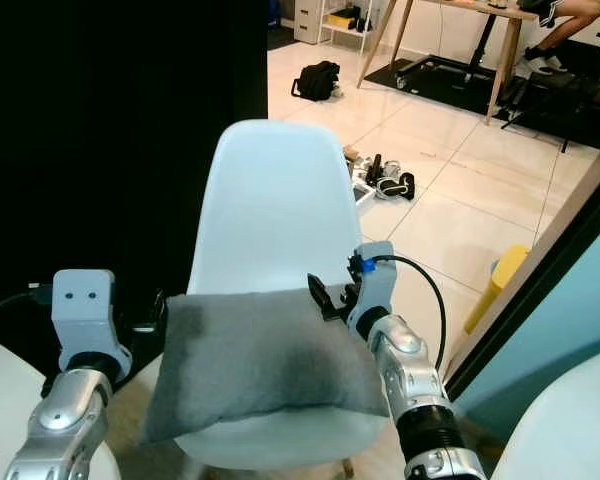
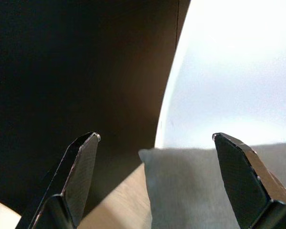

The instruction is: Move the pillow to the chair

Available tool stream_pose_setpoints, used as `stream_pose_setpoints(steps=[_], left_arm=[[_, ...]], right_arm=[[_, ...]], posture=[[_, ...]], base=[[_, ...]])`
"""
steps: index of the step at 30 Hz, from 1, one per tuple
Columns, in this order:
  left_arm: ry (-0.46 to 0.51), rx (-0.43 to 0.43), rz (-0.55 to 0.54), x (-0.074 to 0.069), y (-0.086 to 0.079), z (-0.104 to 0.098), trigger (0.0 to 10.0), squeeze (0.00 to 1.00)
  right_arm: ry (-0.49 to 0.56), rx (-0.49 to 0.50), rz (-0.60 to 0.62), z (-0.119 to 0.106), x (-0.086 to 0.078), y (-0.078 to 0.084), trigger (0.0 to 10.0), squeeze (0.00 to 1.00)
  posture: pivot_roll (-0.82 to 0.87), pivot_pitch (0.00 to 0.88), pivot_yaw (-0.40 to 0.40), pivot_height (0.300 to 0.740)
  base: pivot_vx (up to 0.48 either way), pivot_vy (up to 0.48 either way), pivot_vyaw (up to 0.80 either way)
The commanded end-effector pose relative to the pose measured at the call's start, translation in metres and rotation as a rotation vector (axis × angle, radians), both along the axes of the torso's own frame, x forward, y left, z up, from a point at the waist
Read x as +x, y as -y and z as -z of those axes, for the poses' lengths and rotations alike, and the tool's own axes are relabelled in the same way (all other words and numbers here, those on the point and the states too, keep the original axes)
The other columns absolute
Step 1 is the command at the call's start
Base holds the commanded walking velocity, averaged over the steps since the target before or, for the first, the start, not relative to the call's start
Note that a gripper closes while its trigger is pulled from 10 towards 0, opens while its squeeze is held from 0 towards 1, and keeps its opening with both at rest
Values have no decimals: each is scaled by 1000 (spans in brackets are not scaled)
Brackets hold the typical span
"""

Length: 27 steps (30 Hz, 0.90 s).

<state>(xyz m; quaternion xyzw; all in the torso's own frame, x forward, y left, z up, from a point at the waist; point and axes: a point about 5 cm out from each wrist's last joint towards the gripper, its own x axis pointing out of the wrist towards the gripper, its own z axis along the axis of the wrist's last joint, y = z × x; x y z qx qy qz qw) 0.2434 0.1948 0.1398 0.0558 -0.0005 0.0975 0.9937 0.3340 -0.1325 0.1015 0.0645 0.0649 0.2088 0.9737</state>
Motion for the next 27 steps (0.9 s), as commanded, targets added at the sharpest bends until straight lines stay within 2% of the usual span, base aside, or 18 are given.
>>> stream_pose_setpoints(steps=[1,13,19,22,24,27], left_arm=[[-11,-6,11,0,3,4,10000,0],[-17,-7,14,-1,2,6,10000,0],[-43,-10,-16,-1,-6,14,10000,0],[-55,-22,-28,-2,-9,18,10000,0],[-72,-31,-29,-5,-9,24,10000,0],[-101,-39,-39,-9,-11,31,10000,0]], right_arm=[[-16,-3,-2,4,-2,0,10000,0],[-26,-3,-6,5,-3,-1,10000,0],[-46,-15,13,8,-2,1,10000,0],[-67,-40,29,13,-1,4,10000,0],[-120,-103,63,24,-2,11,10000,0],[-157,-136,82,31,-4,16,10000,0]], posture=[[101,0,-102,681],[102,0,-101,710],[97,0,-97,734],[97,0,-98,740],[102,0,-99,740],[100,0,-100,740]], base=[[0,0,0],[0,0,0],[0,0,0],[0,0,0],[0,0,0],[0,0,0]])
